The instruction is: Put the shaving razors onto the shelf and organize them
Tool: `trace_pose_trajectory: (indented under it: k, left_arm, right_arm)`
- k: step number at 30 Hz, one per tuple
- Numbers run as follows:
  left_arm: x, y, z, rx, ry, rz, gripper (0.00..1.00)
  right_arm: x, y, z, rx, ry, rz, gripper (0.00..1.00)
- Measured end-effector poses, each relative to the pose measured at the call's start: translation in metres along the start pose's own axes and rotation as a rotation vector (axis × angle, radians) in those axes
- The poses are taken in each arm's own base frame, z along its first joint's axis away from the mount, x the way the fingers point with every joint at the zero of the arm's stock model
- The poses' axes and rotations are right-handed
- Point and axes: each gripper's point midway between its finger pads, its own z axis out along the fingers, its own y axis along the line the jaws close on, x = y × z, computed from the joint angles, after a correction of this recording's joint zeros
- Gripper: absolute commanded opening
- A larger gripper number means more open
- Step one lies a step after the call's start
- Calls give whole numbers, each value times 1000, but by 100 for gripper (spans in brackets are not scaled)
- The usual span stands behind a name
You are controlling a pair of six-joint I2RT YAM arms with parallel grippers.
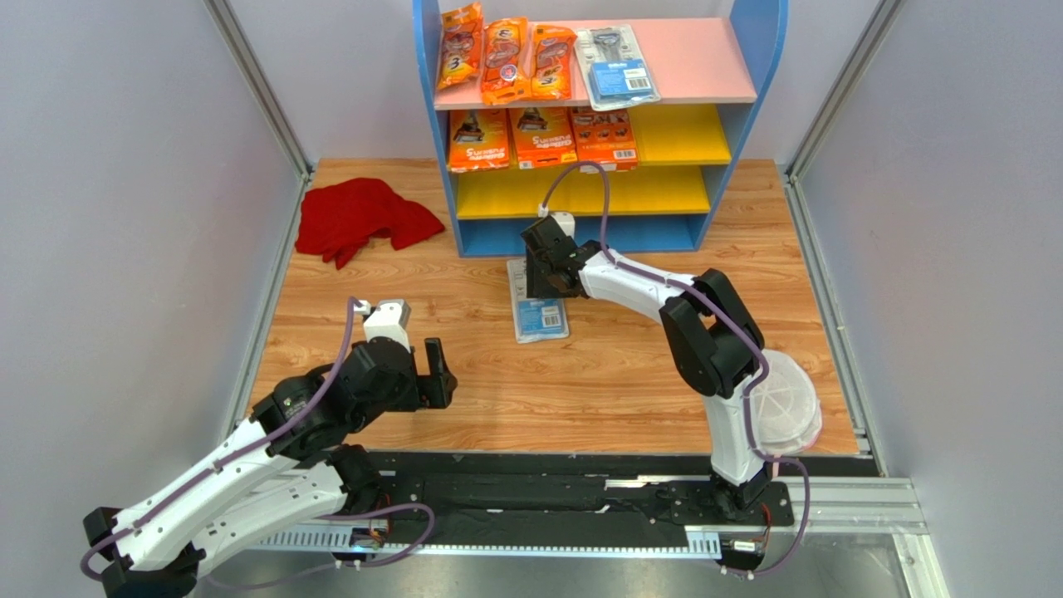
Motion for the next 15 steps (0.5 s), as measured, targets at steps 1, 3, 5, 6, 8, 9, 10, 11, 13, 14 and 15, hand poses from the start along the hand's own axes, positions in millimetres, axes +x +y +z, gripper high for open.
trace_pose_trajectory:
  k: [1,3,5,6,8,9,10,11,13,14,15]
  left_arm:
    - [0,0,0,0,0,0,99]
    - [0,0,0,1,0,0,99]
    - [0,0,0,1,1,0,99]
    - [0,0,0,2,2,0,99]
    - [1,-1,0,4,3,-1,99]
    - [1,-1,0,5,2,-1,99]
    - [1,0,0,5,3,-1,99]
    - [2,0,0,5,3,-1,99]
    - [2,0,-1,10,1,-3,99]
    - [3,1,-1,12,0,-4,99]
    - [3,1,-1,16,-1,-6,99]
  right_arm:
    - [2,-1,1,2,3,-1,49]
    - [8,-1,2,5,12,-6,48]
    - [10,-1,3,7,13,-8,48]
    - [11,0,4,6,12,-9,48]
    - [14,3,8,3,13,-13,47]
    - [17,4,11,5,17,-14,47]
    - [19,4,14,5,19,-14,47]
    - [20,5,17,8,16,-13,47]
    - [16,8,18,-3,-2,1,46]
    - [15,10,18,-6,-6,5,45]
    - [15,10,19,-8,-9,9,42]
